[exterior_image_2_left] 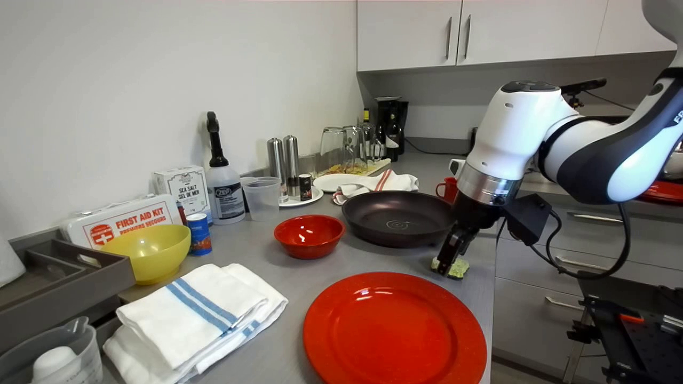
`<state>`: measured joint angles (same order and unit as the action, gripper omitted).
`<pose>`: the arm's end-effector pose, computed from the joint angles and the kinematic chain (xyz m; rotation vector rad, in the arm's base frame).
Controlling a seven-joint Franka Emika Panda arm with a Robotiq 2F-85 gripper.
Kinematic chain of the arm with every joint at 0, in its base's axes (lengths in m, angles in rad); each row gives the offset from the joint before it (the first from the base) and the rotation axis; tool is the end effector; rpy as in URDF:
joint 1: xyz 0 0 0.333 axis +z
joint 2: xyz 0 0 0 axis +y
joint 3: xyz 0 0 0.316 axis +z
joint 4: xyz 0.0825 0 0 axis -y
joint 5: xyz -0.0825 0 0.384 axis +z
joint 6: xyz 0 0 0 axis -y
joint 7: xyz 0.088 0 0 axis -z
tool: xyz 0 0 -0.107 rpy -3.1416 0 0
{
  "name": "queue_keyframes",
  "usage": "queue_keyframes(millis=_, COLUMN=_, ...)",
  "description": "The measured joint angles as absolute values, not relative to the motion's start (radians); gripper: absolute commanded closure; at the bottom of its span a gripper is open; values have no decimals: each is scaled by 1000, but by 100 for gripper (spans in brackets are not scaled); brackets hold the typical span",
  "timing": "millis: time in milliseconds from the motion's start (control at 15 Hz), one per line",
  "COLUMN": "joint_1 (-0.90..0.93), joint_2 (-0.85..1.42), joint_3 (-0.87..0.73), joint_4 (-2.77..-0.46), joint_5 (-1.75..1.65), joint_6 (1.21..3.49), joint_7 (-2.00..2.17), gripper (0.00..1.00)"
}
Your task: Pick up the sponge and clean the red plate
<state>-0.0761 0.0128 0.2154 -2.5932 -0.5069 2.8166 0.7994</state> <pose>0.4488 0.0872 0.2706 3.0061 -0.2949 0.4209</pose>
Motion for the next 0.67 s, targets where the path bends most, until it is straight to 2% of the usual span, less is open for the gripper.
queue_keyframes(millis=533, joint_1=-85, joint_2=23, joint_3=211, joint_4=-2608, joint_5=-526, joint_6=2817, joint_7=771, gripper=2)
queue_keyframes(millis=600, joint_1=-86, joint_2=25, joint_3=210, joint_4=-2610, joint_5=-526, joint_6=2817, joint_7=767, gripper=19)
queue_keyframes(millis=667, joint_1=-87, joint_2=27, joint_3=210, joint_4=-2610, joint_5=-526, joint_6=2817, joint_7=766, gripper=27)
